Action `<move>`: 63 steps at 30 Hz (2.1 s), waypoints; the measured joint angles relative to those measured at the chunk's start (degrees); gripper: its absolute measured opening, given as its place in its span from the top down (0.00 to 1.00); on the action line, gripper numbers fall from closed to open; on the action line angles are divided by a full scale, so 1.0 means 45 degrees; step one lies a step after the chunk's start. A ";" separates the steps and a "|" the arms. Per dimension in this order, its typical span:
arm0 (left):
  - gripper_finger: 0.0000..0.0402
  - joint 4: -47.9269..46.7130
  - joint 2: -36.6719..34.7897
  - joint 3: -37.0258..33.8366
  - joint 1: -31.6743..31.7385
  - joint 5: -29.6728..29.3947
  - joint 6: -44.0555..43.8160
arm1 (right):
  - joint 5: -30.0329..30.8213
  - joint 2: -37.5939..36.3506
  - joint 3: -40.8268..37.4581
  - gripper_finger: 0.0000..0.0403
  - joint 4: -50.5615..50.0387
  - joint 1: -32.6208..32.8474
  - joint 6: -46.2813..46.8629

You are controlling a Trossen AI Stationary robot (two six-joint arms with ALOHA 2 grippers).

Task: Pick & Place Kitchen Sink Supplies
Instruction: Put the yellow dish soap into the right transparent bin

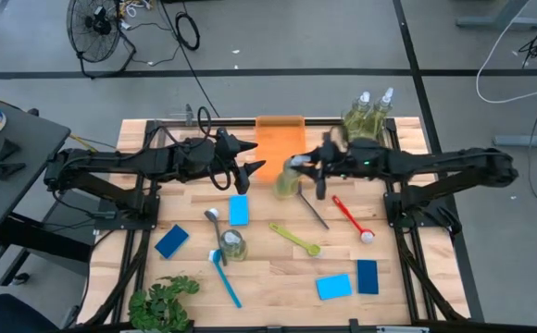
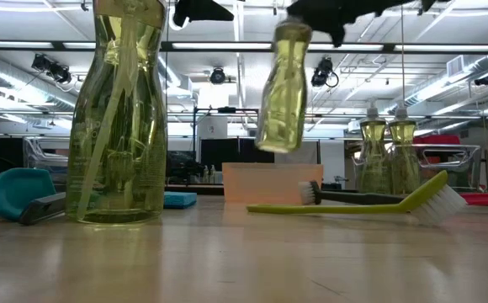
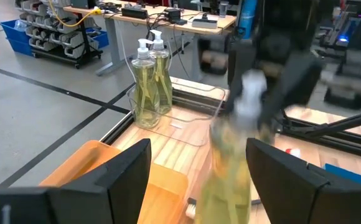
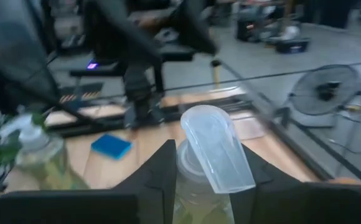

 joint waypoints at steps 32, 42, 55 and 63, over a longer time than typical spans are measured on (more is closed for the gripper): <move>0.33 0.0010 0.0000 0.0000 0.0005 -0.0024 0.0097 | 0.4533 -0.4807 0.0029 0.76 -0.4370 -0.2813 -0.2096; 0.33 0.0005 0.0000 0.0000 0.0063 -0.0034 0.0097 | 0.4552 -0.5681 0.0039 0.76 -0.5901 -0.4459 -0.2438; 0.33 0.0005 0.0000 0.0000 0.0063 -0.0039 0.0100 | 0.7087 -0.7280 0.0058 0.76 -0.8475 -0.4536 -0.0799; 0.33 0.0005 0.0000 0.0000 0.0063 -0.0039 0.0097 | 0.8230 -0.7591 0.0049 0.76 -0.9886 -0.4531 0.0190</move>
